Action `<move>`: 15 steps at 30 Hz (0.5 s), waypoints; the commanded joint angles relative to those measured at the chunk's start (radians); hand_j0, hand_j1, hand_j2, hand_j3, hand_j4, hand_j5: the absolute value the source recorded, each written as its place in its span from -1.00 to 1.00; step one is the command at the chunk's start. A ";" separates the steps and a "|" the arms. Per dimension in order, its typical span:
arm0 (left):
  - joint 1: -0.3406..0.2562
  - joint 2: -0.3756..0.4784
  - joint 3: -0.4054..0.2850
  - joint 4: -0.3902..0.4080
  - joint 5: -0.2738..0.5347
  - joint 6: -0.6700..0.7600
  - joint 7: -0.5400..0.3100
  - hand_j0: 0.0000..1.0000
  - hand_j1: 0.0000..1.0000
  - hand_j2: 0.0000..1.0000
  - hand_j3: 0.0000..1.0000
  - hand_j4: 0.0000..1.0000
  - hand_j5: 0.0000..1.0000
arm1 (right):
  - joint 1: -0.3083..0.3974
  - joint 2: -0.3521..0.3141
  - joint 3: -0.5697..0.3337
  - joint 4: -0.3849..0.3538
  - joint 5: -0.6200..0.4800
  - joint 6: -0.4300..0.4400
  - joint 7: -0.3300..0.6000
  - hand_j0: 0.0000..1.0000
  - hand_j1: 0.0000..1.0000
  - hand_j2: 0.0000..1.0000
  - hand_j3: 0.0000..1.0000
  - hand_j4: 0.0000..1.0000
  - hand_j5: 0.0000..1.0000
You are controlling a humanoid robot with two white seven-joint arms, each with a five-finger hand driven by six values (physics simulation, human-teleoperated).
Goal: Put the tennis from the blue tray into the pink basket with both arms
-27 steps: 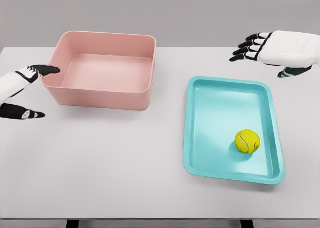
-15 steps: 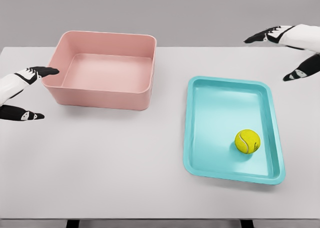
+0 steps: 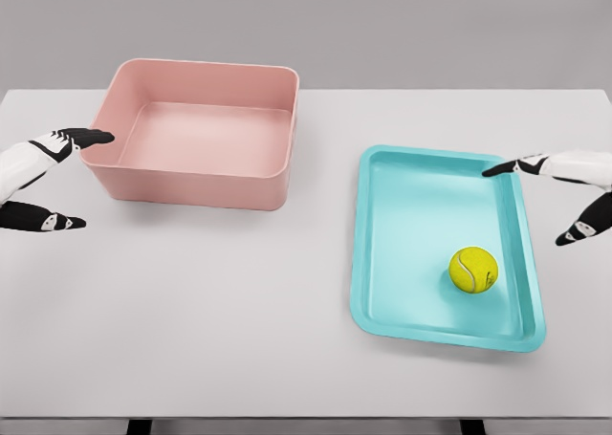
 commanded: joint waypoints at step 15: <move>0.005 -0.003 -0.001 0.002 0.022 0.001 0.000 1.00 1.00 1.00 1.00 1.00 1.00 | -0.009 0.034 0.142 -0.024 0.000 0.017 0.000 1.00 1.00 1.00 1.00 1.00 1.00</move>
